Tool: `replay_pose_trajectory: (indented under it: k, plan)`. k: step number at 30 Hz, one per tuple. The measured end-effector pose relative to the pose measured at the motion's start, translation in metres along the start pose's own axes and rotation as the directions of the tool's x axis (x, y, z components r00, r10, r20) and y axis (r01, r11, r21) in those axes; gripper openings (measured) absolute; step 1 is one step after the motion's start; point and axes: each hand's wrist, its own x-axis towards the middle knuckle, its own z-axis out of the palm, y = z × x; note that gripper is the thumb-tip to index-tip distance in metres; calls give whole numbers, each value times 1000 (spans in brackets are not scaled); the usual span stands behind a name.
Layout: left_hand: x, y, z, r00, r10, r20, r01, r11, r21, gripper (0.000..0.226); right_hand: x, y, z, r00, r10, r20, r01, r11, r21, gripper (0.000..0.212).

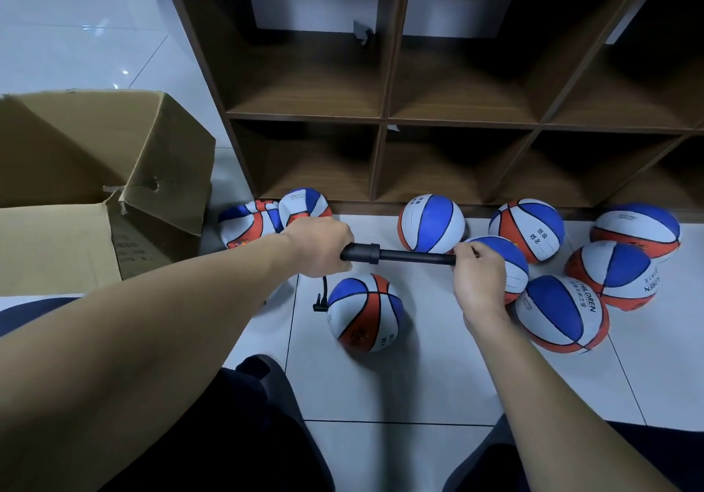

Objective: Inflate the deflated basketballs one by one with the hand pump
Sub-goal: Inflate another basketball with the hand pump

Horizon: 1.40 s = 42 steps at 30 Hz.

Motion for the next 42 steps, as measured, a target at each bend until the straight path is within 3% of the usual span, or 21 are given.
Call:
replay_pose_trajectory:
  k: [3, 8, 16, 29, 37, 42]
  plan:
    - [-1, 2, -3, 999, 2, -41, -1, 1000, 12, 18, -8, -6, 8, 998, -39, -42, 38, 999, -7, 27]
    - [-4, 17, -6, 997, 13, -79, -11, 1000, 21, 27, -30, -12, 26, 995, -100, 5, 100, 995, -16, 31]
    - [-4, 39, -9, 996, 62, -64, -58, 996, 62, 13, -48, -12, 44, 987, -114, 115, 120, 992, -43, 32]
    - [-1, 31, -7, 993, 106, -41, -106, 994, 14, 14, -37, -11, 37, 975, -107, 193, 126, 988, -86, 35]
    - [-6, -3, -6, 1000, 11, 3, -11, 1000, 14, 9, -1, -2, 0, 997, 73, 32, -72, 997, -21, 27]
    - [-4, 5, -5, 998, 49, -50, -49, 999, -5, 15, -14, -7, 10, 998, -3, -64, 2, 1000, -15, 33]
